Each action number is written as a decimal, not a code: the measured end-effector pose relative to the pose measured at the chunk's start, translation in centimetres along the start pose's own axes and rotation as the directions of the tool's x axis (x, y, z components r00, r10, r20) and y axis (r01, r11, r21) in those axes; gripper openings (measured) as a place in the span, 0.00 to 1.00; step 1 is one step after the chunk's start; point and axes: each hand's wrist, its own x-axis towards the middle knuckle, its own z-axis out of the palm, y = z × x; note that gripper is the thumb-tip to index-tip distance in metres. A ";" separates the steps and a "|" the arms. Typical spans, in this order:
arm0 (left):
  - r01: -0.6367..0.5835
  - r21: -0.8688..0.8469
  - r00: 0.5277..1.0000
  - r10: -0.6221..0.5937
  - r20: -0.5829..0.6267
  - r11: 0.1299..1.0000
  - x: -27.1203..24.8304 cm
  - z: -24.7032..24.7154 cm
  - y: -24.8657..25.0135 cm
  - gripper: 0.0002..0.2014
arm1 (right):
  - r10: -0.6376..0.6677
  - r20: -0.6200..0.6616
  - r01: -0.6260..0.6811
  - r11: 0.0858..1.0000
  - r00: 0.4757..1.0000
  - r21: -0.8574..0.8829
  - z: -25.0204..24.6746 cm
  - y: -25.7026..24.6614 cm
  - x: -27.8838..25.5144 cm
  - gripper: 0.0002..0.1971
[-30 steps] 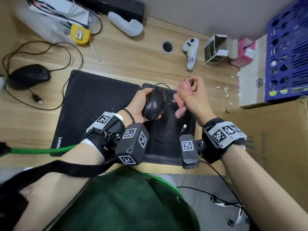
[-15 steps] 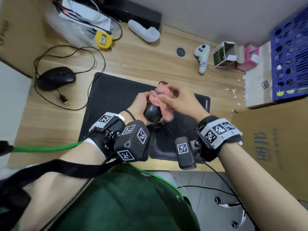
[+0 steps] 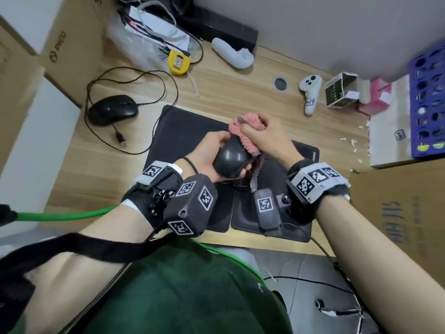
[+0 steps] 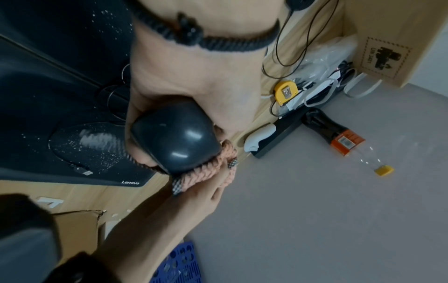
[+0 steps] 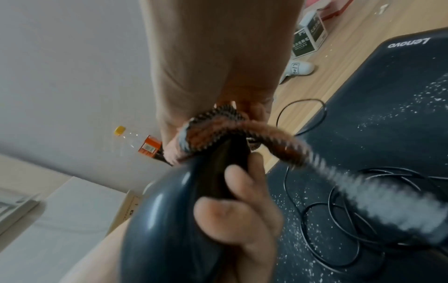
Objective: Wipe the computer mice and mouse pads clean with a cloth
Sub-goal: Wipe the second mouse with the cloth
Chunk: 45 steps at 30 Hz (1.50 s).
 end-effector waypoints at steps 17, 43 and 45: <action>-0.070 -0.095 0.978 0.049 -0.201 0.993 0.7 -1.9 -1.5 0.18 | -0.149 0.144 0.149 0.989 0.978 0.008 3.0 0.2 -4.6 0.13; -0.005 -0.021 0.996 0.003 -0.093 1.000 0.3 0.7 -3.2 0.14 | -0.133 0.010 0.132 0.989 0.991 0.060 1.3 2.9 -6.3 0.14; 0.063 0.054 0.997 -0.060 -0.058 0.997 0.2 1.3 -3.6 0.13 | 0.008 -0.127 0.006 0.994 0.992 0.114 0.0 3.8 -4.6 0.10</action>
